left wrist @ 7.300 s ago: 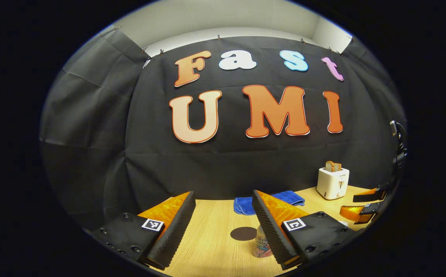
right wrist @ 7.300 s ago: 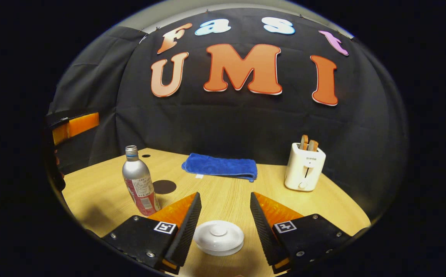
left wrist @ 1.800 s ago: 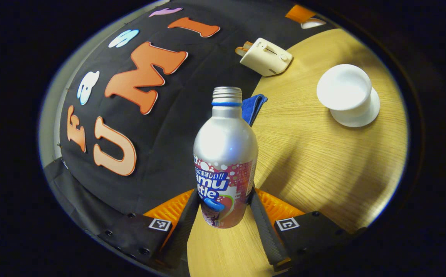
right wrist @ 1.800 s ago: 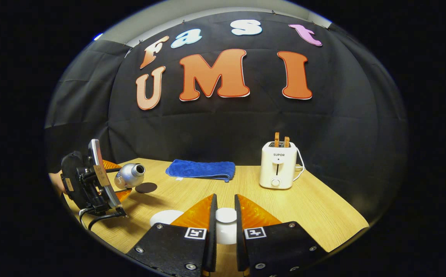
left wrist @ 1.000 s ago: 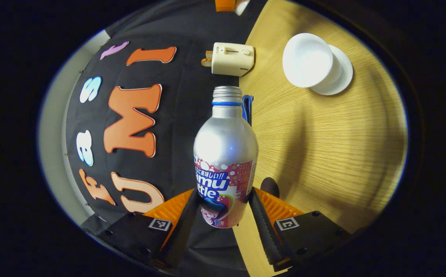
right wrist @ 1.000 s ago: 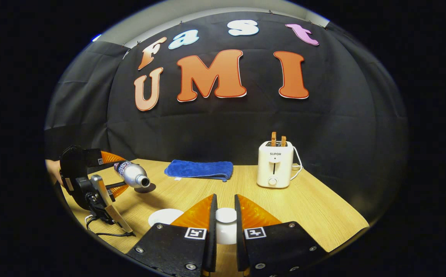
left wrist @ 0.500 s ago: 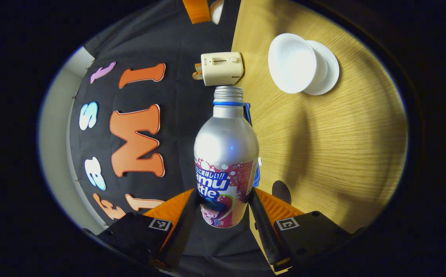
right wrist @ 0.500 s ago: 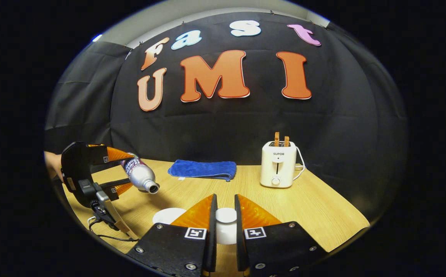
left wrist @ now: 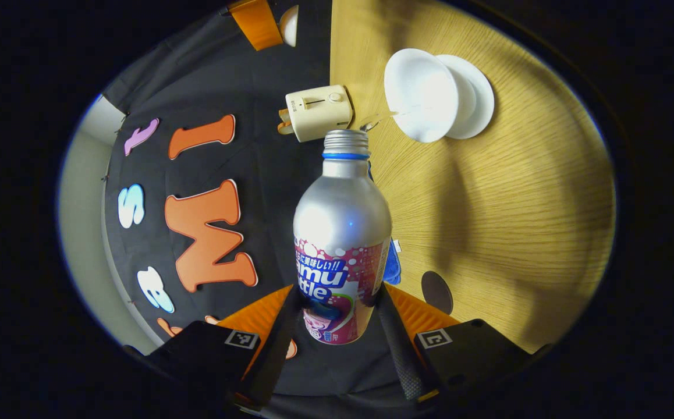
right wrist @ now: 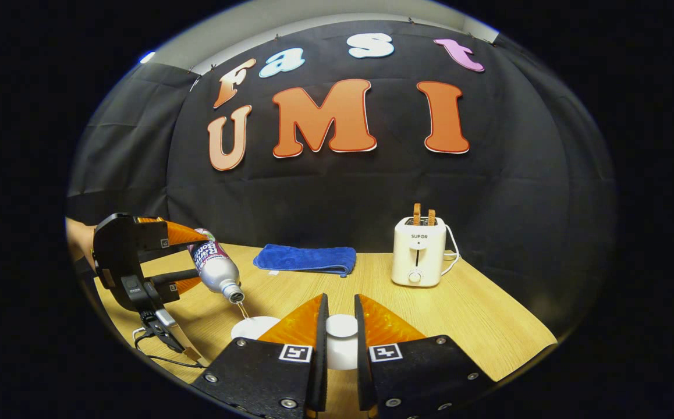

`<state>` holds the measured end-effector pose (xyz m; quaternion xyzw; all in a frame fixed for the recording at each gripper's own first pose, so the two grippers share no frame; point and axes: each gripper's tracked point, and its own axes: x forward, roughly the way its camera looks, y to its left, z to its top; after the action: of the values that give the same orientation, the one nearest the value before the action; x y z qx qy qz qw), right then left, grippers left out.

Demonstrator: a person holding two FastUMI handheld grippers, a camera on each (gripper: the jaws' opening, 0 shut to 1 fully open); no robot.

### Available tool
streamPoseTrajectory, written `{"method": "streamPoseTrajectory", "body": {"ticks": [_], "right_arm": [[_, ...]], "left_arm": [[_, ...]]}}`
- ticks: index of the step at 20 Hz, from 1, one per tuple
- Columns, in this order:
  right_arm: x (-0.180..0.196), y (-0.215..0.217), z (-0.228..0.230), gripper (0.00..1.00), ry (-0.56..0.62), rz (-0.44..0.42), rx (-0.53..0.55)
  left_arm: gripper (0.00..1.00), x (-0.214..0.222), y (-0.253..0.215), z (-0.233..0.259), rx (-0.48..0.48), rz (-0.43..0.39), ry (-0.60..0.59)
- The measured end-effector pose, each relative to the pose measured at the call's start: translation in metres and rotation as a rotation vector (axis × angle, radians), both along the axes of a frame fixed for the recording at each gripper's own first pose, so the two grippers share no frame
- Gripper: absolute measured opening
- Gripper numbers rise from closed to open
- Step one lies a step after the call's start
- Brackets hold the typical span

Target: Open the teacup lid with one hand, grasp the water bottle and pour water into the teacup with the other hand; after pouring, place the water bottle on the coaster and then close the teacup lid.

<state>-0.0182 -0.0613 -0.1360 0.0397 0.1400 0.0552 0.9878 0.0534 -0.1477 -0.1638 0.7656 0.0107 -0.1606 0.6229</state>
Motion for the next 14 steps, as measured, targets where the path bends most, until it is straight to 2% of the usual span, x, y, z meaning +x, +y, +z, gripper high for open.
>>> {"method": "streamPoseTrajectory", "body": {"ticks": [14], "right_arm": [[-0.001,-0.014,0.005,0.22,-0.016,-0.025,0.008]], "left_arm": [[0.84,0.01,-0.019,0.017,0.059,-0.072,-0.05]]}}
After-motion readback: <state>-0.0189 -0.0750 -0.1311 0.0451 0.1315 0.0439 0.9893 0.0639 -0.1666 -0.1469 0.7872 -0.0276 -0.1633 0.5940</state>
